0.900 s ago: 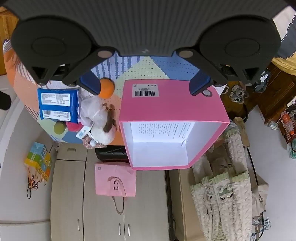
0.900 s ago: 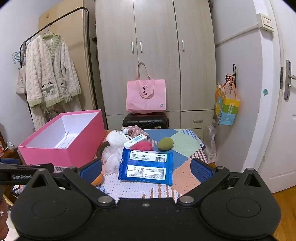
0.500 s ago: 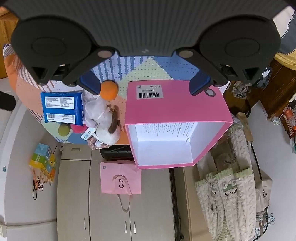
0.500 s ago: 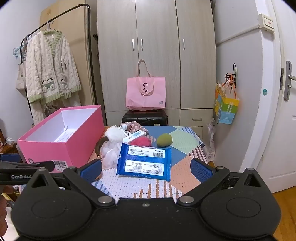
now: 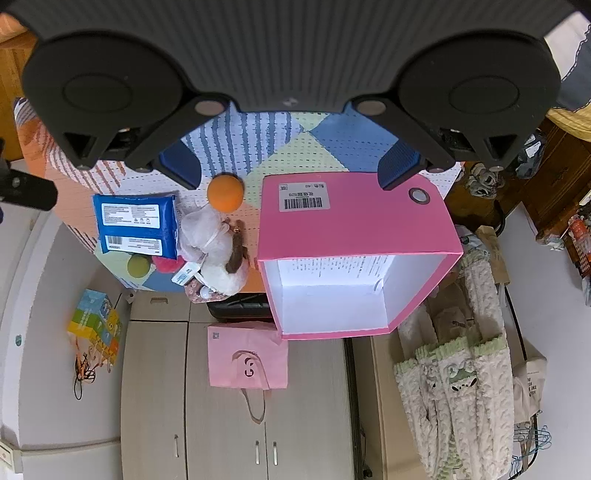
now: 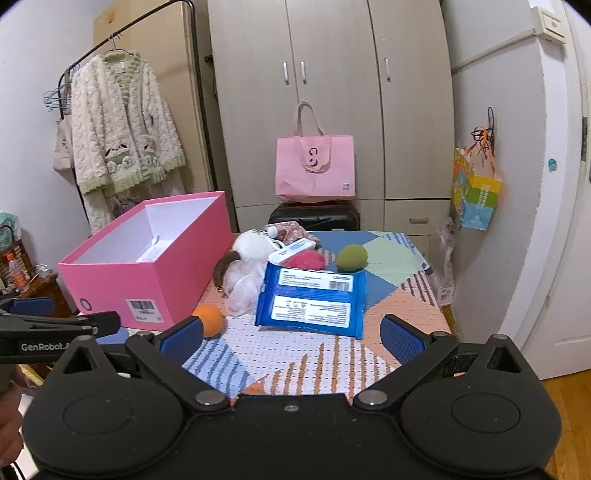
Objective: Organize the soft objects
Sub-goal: 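Move the left tool toward the blue wet-wipes pack on the table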
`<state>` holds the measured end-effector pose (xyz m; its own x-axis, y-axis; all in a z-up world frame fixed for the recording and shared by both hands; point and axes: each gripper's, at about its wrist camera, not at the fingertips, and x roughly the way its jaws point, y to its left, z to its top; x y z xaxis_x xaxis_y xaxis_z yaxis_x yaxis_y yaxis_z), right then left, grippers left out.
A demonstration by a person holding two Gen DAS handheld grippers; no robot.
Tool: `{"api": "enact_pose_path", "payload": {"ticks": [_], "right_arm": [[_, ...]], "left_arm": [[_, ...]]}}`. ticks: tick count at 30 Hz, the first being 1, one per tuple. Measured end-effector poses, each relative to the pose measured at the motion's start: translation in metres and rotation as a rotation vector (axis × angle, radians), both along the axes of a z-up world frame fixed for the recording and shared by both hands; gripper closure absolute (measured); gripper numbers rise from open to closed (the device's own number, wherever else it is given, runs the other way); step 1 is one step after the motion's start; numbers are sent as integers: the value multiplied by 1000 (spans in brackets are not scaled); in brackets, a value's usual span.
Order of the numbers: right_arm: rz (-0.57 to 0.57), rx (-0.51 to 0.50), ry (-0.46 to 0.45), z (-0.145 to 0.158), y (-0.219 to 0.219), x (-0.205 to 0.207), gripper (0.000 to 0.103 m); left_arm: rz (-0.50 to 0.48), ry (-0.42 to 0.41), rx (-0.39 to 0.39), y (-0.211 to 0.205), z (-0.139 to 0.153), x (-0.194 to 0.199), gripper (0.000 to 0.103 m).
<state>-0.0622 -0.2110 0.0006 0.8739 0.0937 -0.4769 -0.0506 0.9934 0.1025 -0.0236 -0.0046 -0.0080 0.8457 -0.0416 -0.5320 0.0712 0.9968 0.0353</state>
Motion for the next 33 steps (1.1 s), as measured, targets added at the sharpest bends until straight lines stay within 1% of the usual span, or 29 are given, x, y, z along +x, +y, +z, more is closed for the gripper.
{"api": "enact_pose_path", "payload": {"ticks": [3, 9, 13, 18, 27, 33], "right_arm": [[1, -14, 0, -1, 3, 0, 0], [-3, -12, 8, -1, 1, 1, 0], [-9, -18, 15, -3, 1, 2, 0], [-19, -22, 24, -6, -1, 4, 0], [-26, -25, 38, -11, -1, 7, 0], [-15, -34, 22, -10, -1, 3, 0]], "left_arm": [[-1, 8, 0, -1, -1, 0, 0], [15, 40, -5, -3, -9, 9, 0], [14, 75, -17, -3, -17, 17, 0], [1, 91, -17, -6, -21, 18, 0], [-3, 92, -26, -5, -22, 19, 0], [-1, 65, -27, -3, -23, 16, 0]]}}
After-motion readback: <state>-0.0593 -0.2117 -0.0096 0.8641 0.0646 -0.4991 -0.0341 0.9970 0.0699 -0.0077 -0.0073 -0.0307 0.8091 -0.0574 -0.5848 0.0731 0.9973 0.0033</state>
